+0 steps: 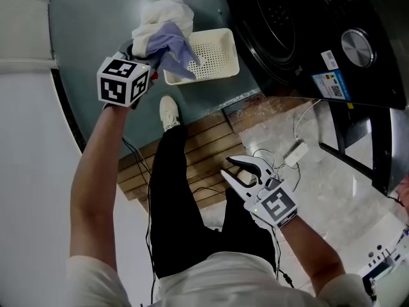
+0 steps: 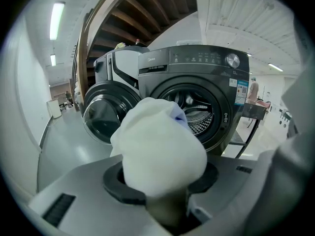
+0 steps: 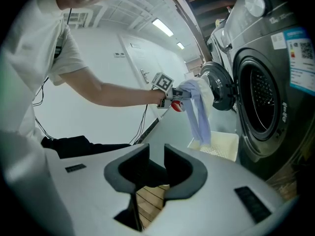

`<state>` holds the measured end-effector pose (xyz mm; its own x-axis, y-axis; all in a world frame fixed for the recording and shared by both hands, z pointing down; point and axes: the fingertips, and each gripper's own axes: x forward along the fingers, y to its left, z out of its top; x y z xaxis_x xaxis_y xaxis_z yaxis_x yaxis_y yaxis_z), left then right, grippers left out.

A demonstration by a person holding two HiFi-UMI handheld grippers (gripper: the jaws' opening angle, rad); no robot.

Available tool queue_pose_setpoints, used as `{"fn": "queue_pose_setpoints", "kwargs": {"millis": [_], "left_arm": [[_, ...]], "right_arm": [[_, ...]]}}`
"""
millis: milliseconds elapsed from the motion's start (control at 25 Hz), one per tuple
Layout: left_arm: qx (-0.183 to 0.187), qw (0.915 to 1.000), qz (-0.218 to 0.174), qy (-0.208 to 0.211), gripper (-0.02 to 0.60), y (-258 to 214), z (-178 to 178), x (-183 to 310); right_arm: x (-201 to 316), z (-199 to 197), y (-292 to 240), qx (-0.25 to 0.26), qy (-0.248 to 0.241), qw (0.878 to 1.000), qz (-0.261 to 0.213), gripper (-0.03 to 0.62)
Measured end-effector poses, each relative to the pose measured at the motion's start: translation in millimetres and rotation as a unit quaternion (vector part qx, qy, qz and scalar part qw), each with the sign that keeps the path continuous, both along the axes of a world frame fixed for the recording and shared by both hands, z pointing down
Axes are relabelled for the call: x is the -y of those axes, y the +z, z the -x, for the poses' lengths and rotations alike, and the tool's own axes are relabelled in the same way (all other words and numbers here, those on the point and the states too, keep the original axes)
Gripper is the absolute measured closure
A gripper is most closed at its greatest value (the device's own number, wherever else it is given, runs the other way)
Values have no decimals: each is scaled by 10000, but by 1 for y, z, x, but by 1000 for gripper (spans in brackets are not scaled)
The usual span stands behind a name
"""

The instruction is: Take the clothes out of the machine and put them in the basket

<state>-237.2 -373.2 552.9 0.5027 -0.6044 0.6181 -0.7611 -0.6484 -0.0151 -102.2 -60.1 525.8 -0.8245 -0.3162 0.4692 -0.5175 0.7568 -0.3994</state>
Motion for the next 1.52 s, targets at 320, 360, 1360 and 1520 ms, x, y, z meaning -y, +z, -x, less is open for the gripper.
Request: {"fn": "queue_pose_setpoints", "kwargs": {"millis": [320,360,1360,1520], "left_arm": [[-68,9993,340,-118,402,76,-2,7],[-65,9991,396,-115,400,87,-3,7],[406,9852,1640,285,394,334,-25,39],[512,9799,1900,335,391,369,-22,37]], "right_arm": [[22,10,24,-36,26,10000,88,499],[25,10,28,-41,44,9999,113,499],[110,30,123,-273,437,9962,700,499],[114,36,136,-334,331,9959,769,499]]}}
